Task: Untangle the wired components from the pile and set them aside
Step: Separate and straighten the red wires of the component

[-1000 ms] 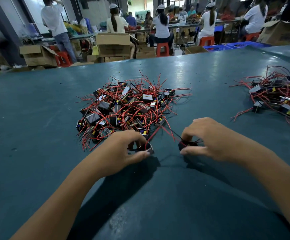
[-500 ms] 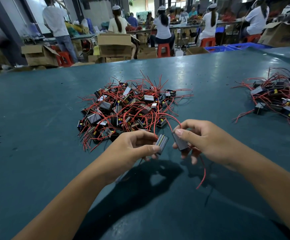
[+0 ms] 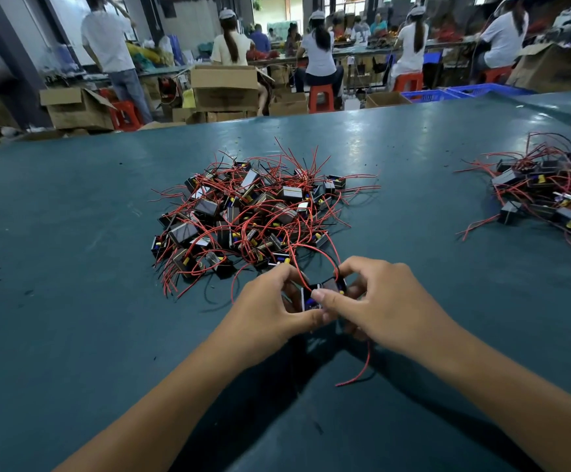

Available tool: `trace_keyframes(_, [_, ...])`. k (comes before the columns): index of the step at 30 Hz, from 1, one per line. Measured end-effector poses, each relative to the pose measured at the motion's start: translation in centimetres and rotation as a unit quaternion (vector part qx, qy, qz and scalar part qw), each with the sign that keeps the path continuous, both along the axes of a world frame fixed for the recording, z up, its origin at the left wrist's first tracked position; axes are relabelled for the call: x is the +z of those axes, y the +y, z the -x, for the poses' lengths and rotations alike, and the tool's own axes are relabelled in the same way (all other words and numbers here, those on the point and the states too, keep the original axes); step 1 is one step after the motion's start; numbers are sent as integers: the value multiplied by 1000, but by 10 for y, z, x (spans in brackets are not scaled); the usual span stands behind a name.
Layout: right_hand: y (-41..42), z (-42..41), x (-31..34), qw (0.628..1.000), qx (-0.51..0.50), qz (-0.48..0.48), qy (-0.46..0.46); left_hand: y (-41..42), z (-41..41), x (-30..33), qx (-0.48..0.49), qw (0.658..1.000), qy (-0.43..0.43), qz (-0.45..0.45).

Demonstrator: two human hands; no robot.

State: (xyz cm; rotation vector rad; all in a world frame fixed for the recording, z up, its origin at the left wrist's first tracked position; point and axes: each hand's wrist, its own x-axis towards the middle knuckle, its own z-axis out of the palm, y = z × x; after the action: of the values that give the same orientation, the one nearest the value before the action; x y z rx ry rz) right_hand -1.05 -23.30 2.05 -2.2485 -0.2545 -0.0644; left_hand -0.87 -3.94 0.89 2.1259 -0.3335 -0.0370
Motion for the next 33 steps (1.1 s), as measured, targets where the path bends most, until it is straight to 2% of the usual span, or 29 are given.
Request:
trace_keyframes(3, [1, -1, -1, 1000, -8, 8, 26, -3, 3, 1, -11, 1000, -27, 8])
trace_keyframes(8, [-9, -10, 8, 985, 16, -134, 111, -5, 4, 4, -70, 991, 7, 116])
trace_keyframes(10, [-22, -17, 15, 983, 2, -149, 110, -5, 4, 5, -65, 987, 8, 144])
trace_keyframes(13, [-50, -32, 28, 986, -55, -133, 87, -2, 0, 4, -36, 996, -38, 77])
trace_keyframes(15, [-71, -45, 35, 989, -105, -91, 53, 2, -4, 1, -22, 997, -57, 39])
trace_keyframes(17, [-95, -61, 42, 989, -150, 9, 13, 6, -9, -3, -11, 997, -77, 11])
trace_keyframes(20, [-148, -90, 59, 954, -227, 190, -51, 10, -12, -3, -4, 990, -133, -49])
trace_keyframes(21, [-167, -100, 69, 936, -270, 222, -51, 12, -13, -2, -3, 986, -150, -66])
trace_keyframes(24, [-196, -115, 92, 887, -367, 278, 31, 20, -17, 3, 11, 974, -198, -108])
trace_keyframes(26, [-173, -119, 93, 904, -322, 282, 9, 27, -22, 5, 44, 969, -218, -104])
trace_keyframes(29, [-96, -113, 80, 955, -125, 263, -51, 37, -28, 4, 104, 963, -230, -95])
trace_keyframes(31, [-43, -105, 64, 966, -17, 255, -41, 41, -32, 3, 132, 959, -230, -104])
trace_keyframes(33, [-6, -104, 50, 964, 33, 260, -35, 45, -34, 2, 140, 958, -227, -109])
